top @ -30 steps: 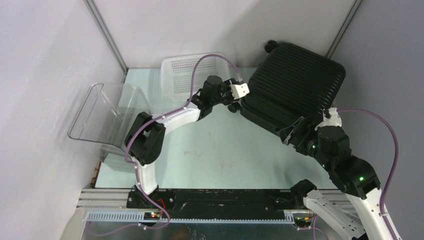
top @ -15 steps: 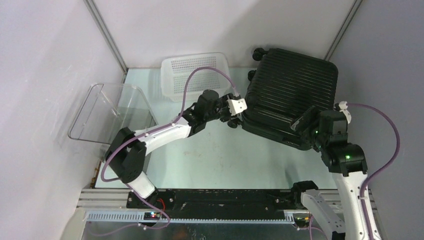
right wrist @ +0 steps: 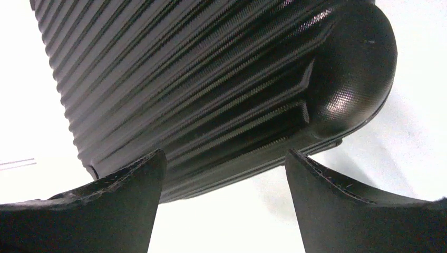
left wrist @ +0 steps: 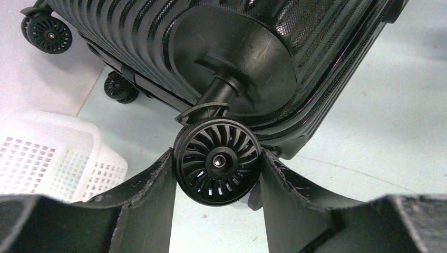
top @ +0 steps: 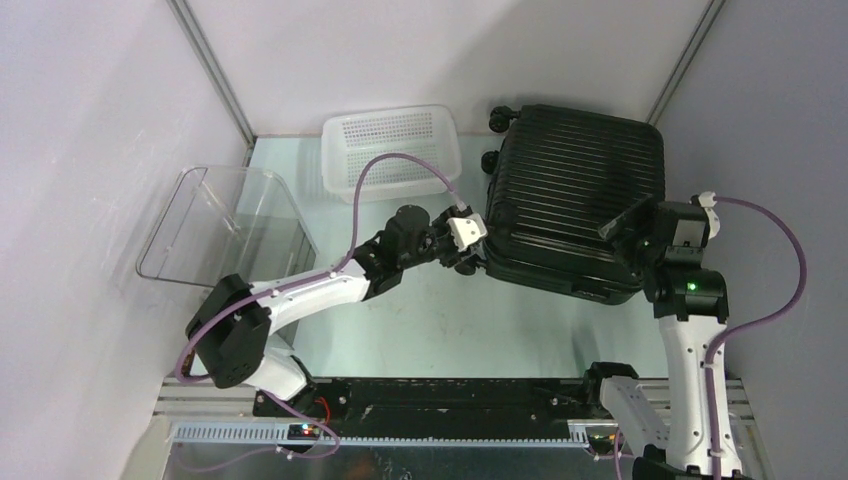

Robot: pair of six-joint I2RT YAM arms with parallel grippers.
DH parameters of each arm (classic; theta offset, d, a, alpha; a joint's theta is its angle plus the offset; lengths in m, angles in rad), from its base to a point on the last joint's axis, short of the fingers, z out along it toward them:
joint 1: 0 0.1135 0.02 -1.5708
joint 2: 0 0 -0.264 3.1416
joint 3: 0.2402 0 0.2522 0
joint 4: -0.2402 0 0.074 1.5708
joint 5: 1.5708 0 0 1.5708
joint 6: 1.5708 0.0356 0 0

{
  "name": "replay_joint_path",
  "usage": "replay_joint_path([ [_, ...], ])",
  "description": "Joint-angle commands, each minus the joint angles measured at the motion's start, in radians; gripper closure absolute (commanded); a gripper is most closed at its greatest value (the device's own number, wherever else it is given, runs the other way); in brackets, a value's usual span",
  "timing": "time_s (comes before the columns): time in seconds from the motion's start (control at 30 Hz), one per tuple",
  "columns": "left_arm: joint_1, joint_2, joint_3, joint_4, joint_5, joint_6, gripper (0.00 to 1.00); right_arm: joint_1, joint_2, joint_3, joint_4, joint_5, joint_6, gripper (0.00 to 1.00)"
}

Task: Open, take out, and arrange the luggage
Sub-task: Rotate the luggage at the center of the board.

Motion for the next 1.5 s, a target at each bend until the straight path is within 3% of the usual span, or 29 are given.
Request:
replay_joint_path([
  [0.0, -0.055, -0.036, -0.009, 0.126, 0.029, -0.127, 1.0, -0.017, 0.027, 0.018, 0.086, 0.051, -0.022, 0.15],
  [0.27, -0.101, -0.015, -0.022, 0.27, 0.032, -0.275, 1.0, -0.076, 0.08, -0.009, 0.168, 0.113, 0.003, 0.17],
  [0.5, -0.123, 0.015, 0.021, 0.262, 0.027, -0.318, 0.98, -0.149, 0.144, 0.017, 0.224, 0.014, 0.005, 0.23],
  [0.63, -0.124, -0.026, 0.025, 0.218, 0.013, -0.307, 0.77, -0.154, 0.156, 0.103, 0.076, -0.014, 0.052, 0.26],
  [0.77, -0.122, -0.098, 0.038, 0.11, -0.004, -0.283, 0.43, -0.154, 0.145, 0.152, -0.169, -0.033, 0.141, 0.25],
  [0.83, -0.12, -0.139, 0.035, 0.039, -0.002, -0.256, 0.37, -0.148, 0.139, 0.15, -0.242, -0.041, 0.177, 0.25],
  [1.0, -0.092, -0.249, -0.018, -0.077, 0.003, -0.187, 0.32, -0.123, 0.131, 0.128, -0.322, 0.01, 0.262, 0.24],
  [1.17, -0.048, -0.295, -0.071, -0.113, 0.033, -0.166, 0.31, -0.11, 0.12, 0.077, -0.233, 0.014, 0.292, 0.23],
  [1.33, -0.031, -0.322, -0.077, -0.146, 0.041, -0.123, 0.3, -0.119, 0.118, -0.005, 0.044, -0.026, 0.143, 0.26],
  [1.47, -0.024, -0.328, -0.081, -0.162, 0.051, -0.1, 0.3, -0.157, 0.15, -0.007, 0.164, -0.05, 0.009, 0.3],
])
